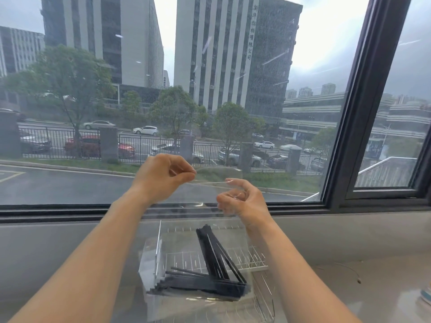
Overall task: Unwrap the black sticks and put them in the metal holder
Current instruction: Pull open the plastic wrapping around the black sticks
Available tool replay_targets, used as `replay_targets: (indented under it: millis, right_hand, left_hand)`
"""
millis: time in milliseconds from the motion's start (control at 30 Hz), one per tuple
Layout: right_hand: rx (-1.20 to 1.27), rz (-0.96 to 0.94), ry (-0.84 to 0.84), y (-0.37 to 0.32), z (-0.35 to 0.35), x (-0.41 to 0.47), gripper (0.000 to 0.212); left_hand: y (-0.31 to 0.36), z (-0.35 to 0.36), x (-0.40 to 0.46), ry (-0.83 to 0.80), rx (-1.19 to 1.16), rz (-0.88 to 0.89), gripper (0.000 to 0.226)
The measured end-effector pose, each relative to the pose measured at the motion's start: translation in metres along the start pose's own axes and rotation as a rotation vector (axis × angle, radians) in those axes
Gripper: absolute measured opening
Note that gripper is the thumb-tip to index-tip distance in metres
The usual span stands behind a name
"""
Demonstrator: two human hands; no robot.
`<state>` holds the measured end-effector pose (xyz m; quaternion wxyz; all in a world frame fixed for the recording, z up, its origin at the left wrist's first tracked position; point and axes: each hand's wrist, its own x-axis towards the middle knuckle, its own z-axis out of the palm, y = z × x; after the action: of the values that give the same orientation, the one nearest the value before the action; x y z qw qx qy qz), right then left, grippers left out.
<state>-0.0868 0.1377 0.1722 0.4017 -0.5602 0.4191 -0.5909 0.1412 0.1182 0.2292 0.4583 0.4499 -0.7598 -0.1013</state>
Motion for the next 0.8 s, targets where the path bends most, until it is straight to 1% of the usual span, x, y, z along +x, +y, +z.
replay_targets:
  millis: [100,133,233,267,300,367,433,467,533,600,700,800]
  right_hand:
    - [0.021,0.010,-0.045,0.000,0.000,-0.001,0.047]
    - [0.032,0.015,-0.038,0.000,0.000,-0.001,0.046]
    - [0.078,0.029,0.012,0.001,-0.002,-0.001,0.044]
    - [0.089,0.030,0.017,0.001,-0.003,-0.001,0.044]
    - [0.096,0.029,0.014,0.002,-0.005,-0.001,0.045]
    - [0.097,0.028,-0.004,0.002,-0.006,-0.001,0.047]
    - [0.081,0.024,-0.013,0.003,-0.007,0.000,0.047]
    - [0.076,0.021,-0.009,0.004,-0.008,0.001,0.047]
    - [0.074,0.019,0.001,0.006,-0.010,0.002,0.046]
    - [0.065,0.017,0.003,0.008,-0.014,0.003,0.046]
    - [0.057,0.027,0.012,0.010,-0.016,0.004,0.044]
    - [0.063,0.028,0.002,0.014,-0.017,0.003,0.043]
  left_hand:
    - [-0.002,0.000,-0.002,0.025,0.181,0.020,0.006]
    - [-0.002,0.001,-0.003,0.028,0.196,0.025,0.013]
    - [-0.003,0.000,-0.011,-0.001,0.184,0.039,0.046]
    - [-0.004,0.001,-0.013,-0.008,0.219,0.052,0.048]
    - [-0.006,0.001,-0.014,-0.003,0.251,0.060,0.044]
    - [-0.009,0.001,-0.015,0.013,0.260,0.050,0.027]
    - [-0.009,0.001,-0.014,0.011,0.200,0.034,0.013]
    - [-0.008,0.002,-0.013,0.016,0.155,0.024,0.010]
    - [-0.008,0.002,-0.010,0.065,0.063,-0.015,0.009]
    - [-0.008,0.002,-0.009,0.078,0.042,-0.053,0.011]
    - [-0.008,0.004,-0.009,0.028,0.176,-0.016,0.014]
    - [-0.009,0.002,-0.008,0.076,0.245,-0.004,0.015]
